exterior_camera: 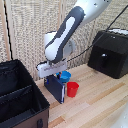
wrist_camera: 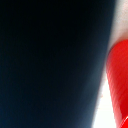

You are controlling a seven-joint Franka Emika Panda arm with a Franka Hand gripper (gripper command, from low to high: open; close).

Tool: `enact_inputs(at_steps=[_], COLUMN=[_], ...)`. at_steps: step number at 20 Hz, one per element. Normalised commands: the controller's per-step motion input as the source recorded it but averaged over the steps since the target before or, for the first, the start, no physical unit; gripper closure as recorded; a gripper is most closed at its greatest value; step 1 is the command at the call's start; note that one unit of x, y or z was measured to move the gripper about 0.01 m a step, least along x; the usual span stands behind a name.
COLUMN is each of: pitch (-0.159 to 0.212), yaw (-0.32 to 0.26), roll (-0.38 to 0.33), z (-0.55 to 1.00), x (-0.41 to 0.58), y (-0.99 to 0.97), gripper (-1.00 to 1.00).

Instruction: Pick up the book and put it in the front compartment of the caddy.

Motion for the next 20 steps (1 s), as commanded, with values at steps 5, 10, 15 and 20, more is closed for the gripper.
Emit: enact_inputs(at_steps=[5,10,15,20], pitch=[-0.003,-0.089,-0.049,-0.019], yaw=[-0.014,-0.011,-0.169,-0.176], roll=[-0.004,0.035,0.077,0.032], z=[-0.01,0.21,0.84,1.00], x=[0.002,0.000,-0.205,-0.300], y=[0.08,0.03,0.04,0.00], gripper=[1.00,1.00,1.00,1.00])
